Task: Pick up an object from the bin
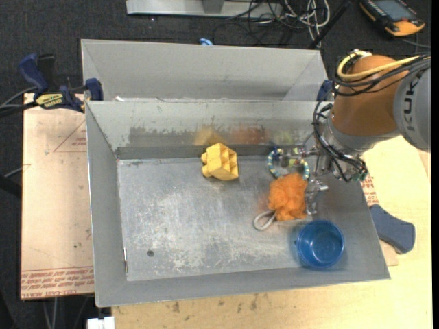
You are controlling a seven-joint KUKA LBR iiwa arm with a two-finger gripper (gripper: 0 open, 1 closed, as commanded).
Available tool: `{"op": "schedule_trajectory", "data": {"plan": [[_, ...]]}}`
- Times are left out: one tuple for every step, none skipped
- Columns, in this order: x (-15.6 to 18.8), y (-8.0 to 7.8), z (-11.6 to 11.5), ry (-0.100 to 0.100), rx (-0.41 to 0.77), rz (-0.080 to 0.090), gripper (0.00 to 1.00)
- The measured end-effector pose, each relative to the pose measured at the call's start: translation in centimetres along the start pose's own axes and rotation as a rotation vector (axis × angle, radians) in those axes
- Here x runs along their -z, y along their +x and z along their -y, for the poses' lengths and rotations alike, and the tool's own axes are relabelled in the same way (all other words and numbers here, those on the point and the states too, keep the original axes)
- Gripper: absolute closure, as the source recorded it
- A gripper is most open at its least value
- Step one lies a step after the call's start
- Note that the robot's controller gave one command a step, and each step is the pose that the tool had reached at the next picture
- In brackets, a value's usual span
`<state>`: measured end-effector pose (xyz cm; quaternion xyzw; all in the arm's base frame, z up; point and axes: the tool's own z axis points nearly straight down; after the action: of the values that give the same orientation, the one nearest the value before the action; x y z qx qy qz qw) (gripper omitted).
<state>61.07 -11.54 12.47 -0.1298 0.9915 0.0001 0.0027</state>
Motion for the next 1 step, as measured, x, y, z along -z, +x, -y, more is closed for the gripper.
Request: {"op": "schedule_trajectory", "data": {"plan": [[-3.23, 0.4, 0.34, -0.001, 0.258, -0.003, 0.0]]}}
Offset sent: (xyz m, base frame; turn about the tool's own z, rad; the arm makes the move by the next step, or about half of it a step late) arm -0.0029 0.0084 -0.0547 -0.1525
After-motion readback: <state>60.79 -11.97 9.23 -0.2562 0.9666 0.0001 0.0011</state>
